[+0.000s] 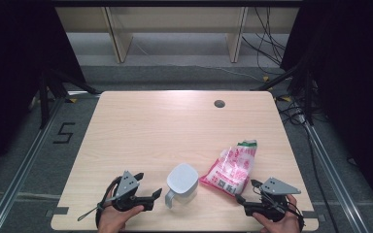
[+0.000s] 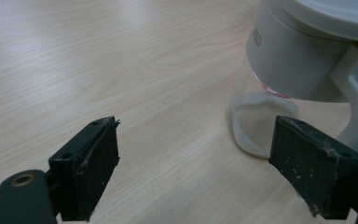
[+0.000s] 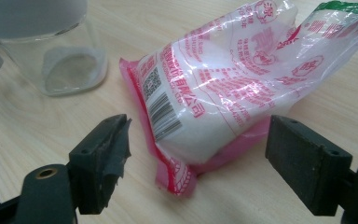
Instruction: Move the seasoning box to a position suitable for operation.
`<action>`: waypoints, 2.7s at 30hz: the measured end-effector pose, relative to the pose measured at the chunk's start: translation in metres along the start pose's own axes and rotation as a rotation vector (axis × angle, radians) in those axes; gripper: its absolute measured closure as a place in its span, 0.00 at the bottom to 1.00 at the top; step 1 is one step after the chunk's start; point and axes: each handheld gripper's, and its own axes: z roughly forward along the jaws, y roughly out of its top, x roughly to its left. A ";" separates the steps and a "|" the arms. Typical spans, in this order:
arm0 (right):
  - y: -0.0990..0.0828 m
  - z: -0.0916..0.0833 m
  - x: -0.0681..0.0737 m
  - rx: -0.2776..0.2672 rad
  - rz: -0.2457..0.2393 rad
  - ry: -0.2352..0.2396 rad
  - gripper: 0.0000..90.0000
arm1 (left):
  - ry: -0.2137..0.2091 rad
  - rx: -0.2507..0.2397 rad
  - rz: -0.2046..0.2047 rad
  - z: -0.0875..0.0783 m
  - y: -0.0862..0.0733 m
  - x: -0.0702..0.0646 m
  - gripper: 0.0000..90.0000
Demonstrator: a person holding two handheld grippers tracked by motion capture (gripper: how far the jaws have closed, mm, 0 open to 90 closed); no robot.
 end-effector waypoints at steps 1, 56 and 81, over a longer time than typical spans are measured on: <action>0.000 0.000 0.000 0.000 0.000 0.000 0.25 | -0.010 -0.013 -0.005 0.001 0.000 -0.001 0.16; 0.000 0.001 -0.004 0.019 -0.030 -0.012 0.27 | -0.226 -0.062 0.043 0.003 0.015 -0.046 0.70; 0.001 0.003 -0.005 0.014 -0.054 -0.016 0.28 | -0.018 -0.125 0.075 0.027 0.023 -0.048 0.76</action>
